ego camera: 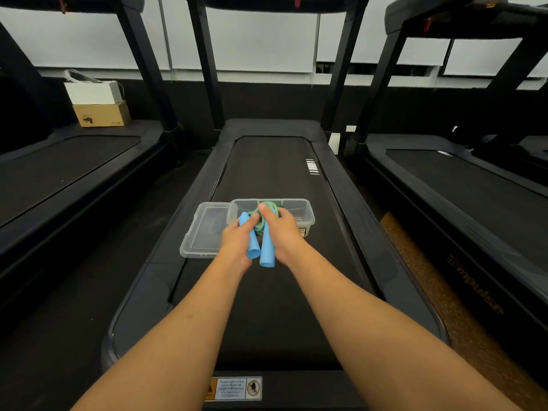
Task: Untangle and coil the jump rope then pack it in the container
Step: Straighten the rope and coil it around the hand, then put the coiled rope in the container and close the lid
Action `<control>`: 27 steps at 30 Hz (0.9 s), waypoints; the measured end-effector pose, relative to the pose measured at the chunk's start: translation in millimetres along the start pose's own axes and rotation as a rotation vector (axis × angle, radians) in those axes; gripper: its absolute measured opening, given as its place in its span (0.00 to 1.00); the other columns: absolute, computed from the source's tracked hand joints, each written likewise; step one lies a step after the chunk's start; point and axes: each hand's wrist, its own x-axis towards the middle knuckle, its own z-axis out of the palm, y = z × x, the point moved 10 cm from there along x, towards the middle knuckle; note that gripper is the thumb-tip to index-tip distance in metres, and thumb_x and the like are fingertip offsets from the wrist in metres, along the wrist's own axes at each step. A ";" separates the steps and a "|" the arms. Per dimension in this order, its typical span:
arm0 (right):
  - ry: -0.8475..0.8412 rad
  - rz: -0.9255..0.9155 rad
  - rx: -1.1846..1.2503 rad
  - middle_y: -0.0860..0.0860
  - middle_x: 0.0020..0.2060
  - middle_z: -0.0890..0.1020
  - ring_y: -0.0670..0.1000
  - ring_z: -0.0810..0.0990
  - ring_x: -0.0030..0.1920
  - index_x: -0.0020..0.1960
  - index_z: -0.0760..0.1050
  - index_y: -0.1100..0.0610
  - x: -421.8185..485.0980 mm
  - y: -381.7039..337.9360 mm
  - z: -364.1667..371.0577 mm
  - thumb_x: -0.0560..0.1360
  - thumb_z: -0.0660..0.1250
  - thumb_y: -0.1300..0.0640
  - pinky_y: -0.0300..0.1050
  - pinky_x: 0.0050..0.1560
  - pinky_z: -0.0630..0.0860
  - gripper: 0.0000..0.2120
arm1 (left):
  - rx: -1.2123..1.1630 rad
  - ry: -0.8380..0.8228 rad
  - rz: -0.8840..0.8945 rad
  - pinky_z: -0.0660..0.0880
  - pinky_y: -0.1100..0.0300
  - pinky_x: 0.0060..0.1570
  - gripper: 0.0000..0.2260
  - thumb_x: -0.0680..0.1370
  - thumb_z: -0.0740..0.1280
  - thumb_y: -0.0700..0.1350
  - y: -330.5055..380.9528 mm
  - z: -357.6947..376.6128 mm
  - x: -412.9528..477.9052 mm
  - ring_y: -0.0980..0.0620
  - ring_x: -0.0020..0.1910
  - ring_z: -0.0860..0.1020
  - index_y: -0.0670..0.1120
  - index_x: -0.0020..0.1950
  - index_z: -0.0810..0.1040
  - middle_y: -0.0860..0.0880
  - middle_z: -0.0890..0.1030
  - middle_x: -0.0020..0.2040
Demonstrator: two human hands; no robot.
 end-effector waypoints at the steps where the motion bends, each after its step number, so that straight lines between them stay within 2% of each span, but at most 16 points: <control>1: 0.033 -0.028 -0.063 0.56 0.48 0.82 0.53 0.82 0.45 0.58 0.75 0.59 1.5 7.9 -7.0 0.79 0.69 0.51 0.48 0.46 0.81 0.13 | 0.005 0.013 -0.026 0.82 0.47 0.46 0.12 0.77 0.72 0.42 -12.1 -3.7 3.4 0.43 0.46 0.83 0.38 0.58 0.79 0.38 0.83 0.52; 3: 0.113 -0.060 -0.212 0.56 0.49 0.82 0.54 0.82 0.48 0.56 0.75 0.58 6.6 32.2 -23.3 0.79 0.66 0.52 0.50 0.49 0.80 0.10 | 0.034 0.029 -0.067 0.81 0.48 0.44 0.09 0.77 0.72 0.40 -37.9 -11.5 9.8 0.44 0.45 0.83 0.39 0.54 0.79 0.39 0.83 0.49; 7: 0.237 -0.063 -0.345 0.56 0.51 0.82 0.55 0.82 0.50 0.58 0.77 0.59 21.2 74.8 -55.0 0.81 0.63 0.55 0.50 0.50 0.78 0.10 | 0.154 -0.014 -0.113 0.80 0.45 0.52 0.08 0.76 0.73 0.40 -81.6 -20.2 34.2 0.43 0.49 0.82 0.39 0.53 0.81 0.36 0.83 0.53; 10: 0.241 -0.057 -0.403 0.57 0.51 0.82 0.56 0.81 0.48 0.60 0.76 0.62 53.1 77.7 -60.2 0.81 0.63 0.56 0.45 0.41 0.75 0.12 | 0.212 -0.042 -0.114 0.79 0.49 0.46 0.06 0.76 0.73 0.40 -85.2 -13.5 64.0 0.45 0.41 0.80 0.39 0.51 0.80 0.40 0.82 0.45; 12: 0.266 -0.070 -0.422 0.56 0.50 0.80 0.57 0.80 0.49 0.60 0.75 0.63 79.9 68.1 -58.3 0.81 0.63 0.56 0.46 0.44 0.74 0.12 | 0.256 -0.039 -0.097 0.78 0.50 0.43 0.05 0.76 0.73 0.41 -73.4 -3.6 91.1 0.47 0.37 0.78 0.41 0.47 0.78 0.42 0.79 0.40; 16: 0.246 -0.069 -0.420 0.56 0.51 0.79 0.55 0.80 0.51 0.60 0.75 0.63 141.5 34.5 -39.1 0.81 0.63 0.55 0.48 0.50 0.77 0.13 | 0.322 -0.044 -0.052 0.80 0.49 0.42 0.07 0.78 0.72 0.42 -33.0 17.5 150.7 0.43 0.40 0.80 0.39 0.48 0.78 0.39 0.80 0.44; 18: 0.210 -0.013 -0.392 0.60 0.54 0.80 0.61 0.82 0.53 0.59 0.72 0.61 184.5 28.6 -33.4 0.79 0.65 0.53 0.58 0.55 0.80 0.14 | 0.335 -0.061 -0.058 0.83 0.46 0.39 0.13 0.78 0.71 0.42 -9.4 29.4 174.1 0.42 0.42 0.82 0.35 0.57 0.76 0.37 0.81 0.48; 20: 0.158 0.049 -0.343 0.63 0.54 0.80 0.65 0.83 0.50 0.57 0.70 0.60 227.1 25.7 -30.2 0.77 0.67 0.54 0.66 0.52 0.81 0.13 | 0.355 -0.081 -0.071 0.82 0.45 0.35 0.17 0.78 0.71 0.41 10.0 40.6 195.1 0.40 0.43 0.83 0.33 0.62 0.74 0.35 0.81 0.52; 23: 0.107 0.080 -0.257 0.64 0.52 0.80 0.65 0.84 0.46 0.51 0.71 0.62 227.9 -8.2 -13.9 0.81 0.64 0.60 0.64 0.44 0.83 0.05 | 0.380 -0.101 -0.103 0.83 0.45 0.37 0.13 0.78 0.70 0.39 25.0 54.3 220.0 0.39 0.46 0.84 0.34 0.59 0.76 0.35 0.81 0.53; 24: 0.113 0.102 -0.232 0.63 0.50 0.80 0.64 0.84 0.43 0.48 0.71 0.62 231.2 -12.1 -14.0 0.82 0.62 0.62 0.62 0.42 0.83 0.05 | 0.384 -0.112 -0.121 0.83 0.45 0.38 0.11 0.79 0.70 0.40 25.7 59.1 227.0 0.39 0.47 0.84 0.35 0.57 0.76 0.35 0.81 0.54; 25: 0.109 0.126 -0.204 0.63 0.49 0.80 0.63 0.84 0.42 0.46 0.70 0.62 236.1 -11.6 -14.9 0.82 0.61 0.62 0.61 0.42 0.82 0.06 | 0.394 -0.121 -0.142 0.83 0.45 0.37 0.09 0.79 0.70 0.40 24.1 63.2 233.1 0.39 0.48 0.84 0.36 0.55 0.77 0.36 0.81 0.54; 27: 0.110 0.178 -0.189 0.63 0.52 0.81 0.63 0.85 0.46 0.46 0.70 0.62 248.2 -0.9 -20.9 0.82 0.61 0.62 0.63 0.47 0.82 0.07 | 0.416 -0.139 -0.188 0.83 0.47 0.33 0.06 0.79 0.69 0.40 15.0 69.2 242.9 0.41 0.44 0.83 0.37 0.51 0.77 0.37 0.81 0.50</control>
